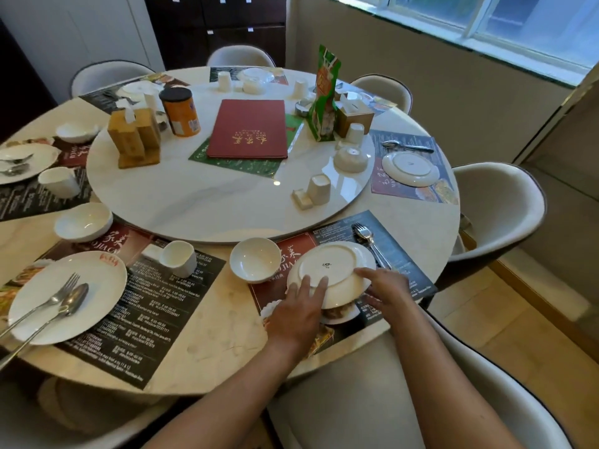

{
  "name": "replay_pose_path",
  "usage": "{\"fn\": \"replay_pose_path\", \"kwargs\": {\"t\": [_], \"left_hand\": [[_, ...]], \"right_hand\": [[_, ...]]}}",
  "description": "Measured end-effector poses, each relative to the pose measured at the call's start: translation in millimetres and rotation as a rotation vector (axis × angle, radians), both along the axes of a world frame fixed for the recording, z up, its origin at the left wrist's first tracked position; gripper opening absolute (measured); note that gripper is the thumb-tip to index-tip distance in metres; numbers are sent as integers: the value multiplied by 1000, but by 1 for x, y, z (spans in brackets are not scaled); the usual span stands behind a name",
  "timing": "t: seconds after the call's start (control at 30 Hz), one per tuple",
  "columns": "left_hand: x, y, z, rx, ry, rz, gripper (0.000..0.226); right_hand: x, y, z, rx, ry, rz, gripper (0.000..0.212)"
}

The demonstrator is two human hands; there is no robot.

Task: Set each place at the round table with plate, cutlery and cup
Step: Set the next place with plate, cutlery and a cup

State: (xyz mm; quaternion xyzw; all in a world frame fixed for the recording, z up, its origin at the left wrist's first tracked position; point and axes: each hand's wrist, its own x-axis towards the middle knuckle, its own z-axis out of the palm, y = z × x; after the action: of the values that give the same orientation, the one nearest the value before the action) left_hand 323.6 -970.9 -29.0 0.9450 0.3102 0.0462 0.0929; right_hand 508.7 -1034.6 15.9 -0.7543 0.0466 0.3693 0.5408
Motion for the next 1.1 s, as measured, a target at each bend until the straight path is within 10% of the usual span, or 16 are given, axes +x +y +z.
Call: {"fn": "replay_pose_path", "kwargs": {"t": [0.53,1.1], "left_hand": [[67,-59,75,159,-359,513,29],[18,-62,19,-671,-690,996,20]], "right_hand": [[64,-20,41,274,-160,451,36],[48,-46,-50,-114,-317,698,47]]}}
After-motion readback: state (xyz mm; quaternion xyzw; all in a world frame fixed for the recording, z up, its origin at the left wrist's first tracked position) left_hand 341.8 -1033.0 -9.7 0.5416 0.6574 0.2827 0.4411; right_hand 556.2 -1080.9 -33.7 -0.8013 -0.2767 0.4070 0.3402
